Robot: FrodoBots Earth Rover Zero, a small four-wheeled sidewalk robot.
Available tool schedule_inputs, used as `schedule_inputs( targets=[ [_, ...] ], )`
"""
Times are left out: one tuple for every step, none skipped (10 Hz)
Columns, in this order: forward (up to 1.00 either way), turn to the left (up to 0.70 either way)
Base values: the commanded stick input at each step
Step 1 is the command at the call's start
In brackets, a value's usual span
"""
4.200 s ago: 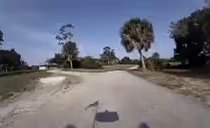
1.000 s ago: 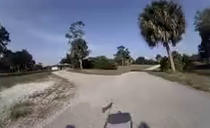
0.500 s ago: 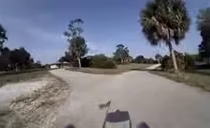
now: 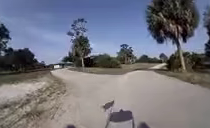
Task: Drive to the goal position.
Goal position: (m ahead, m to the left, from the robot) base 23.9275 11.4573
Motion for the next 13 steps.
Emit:
schedule_inputs(
  targets=[
    [1.00,0.08],
    [1.00,0.04],
    [1.00,0.04],
    [1.00,0.04],
    [1.00,0.04],
    [1.00,0.24],
    [1.00,0.40],
    [1.00,0.40],
    [1.00,0.32],
    [1.00,0.10],
    [1.00,0.03],
    [1.00,0.03],
    [1.00,0.04]
  ],
)
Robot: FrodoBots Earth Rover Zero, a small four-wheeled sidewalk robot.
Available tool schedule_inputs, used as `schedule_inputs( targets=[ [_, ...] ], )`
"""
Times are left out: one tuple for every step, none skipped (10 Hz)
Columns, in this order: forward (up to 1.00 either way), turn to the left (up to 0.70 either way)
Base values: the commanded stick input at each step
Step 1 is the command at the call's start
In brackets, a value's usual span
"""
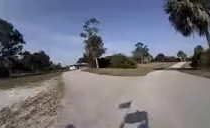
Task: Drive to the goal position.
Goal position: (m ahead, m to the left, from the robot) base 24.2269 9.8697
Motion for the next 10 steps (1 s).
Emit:
schedule_inputs(
  targets=[
    [1.00,0.05],
    [1.00,0.29],
    [1.00,0.40],
    [1.00,0.40],
    [1.00,0.38],
    [1.00,0.29],
    [1.00,0.16],
    [1.00,0.03],
    [1.00,0.03],
    [1.00,0.03]
  ],
)
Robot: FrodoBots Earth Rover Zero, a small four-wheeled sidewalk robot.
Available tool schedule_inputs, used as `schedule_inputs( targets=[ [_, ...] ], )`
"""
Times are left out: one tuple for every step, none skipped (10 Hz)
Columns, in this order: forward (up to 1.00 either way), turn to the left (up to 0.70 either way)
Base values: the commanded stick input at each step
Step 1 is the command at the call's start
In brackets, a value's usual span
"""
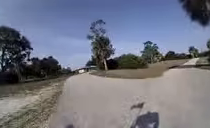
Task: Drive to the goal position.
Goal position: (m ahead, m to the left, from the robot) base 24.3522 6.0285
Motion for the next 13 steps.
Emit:
schedule_inputs(
  targets=[
    [1.00,0.03],
    [1.00,0.03],
    [1.00,0.12],
    [1.00,0.40],
    [1.00,0.40],
    [1.00,0.33],
    [1.00,0.14],
    [1.00,0.03],
    [1.00,0.06],
    [1.00,0.24],
    [1.00,0.33],
    [1.00,0.40],
    [1.00,0.40]
  ],
)
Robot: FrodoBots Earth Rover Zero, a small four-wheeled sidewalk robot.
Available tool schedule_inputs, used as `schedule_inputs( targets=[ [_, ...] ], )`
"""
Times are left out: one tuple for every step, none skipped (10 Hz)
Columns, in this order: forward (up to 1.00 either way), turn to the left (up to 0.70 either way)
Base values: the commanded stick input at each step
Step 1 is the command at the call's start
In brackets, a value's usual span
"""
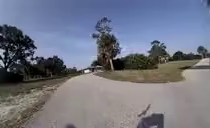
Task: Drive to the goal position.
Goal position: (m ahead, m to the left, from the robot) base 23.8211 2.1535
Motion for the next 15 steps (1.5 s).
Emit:
schedule_inputs(
  targets=[
    [1.00,0.40],
    [1.00,0.40],
    [1.00,0.29],
    [1.00,0.14],
    [1.00,0.03],
    [1.00,0.03],
    [1.00,0.03],
    [1.00,0.09],
    [1.00,0.22],
    [1.00,0.36],
    [1.00,0.40],
    [1.00,0.34],
    [1.00,0.21],
    [1.00,0.07],
    [1.00,0.04]
  ],
)
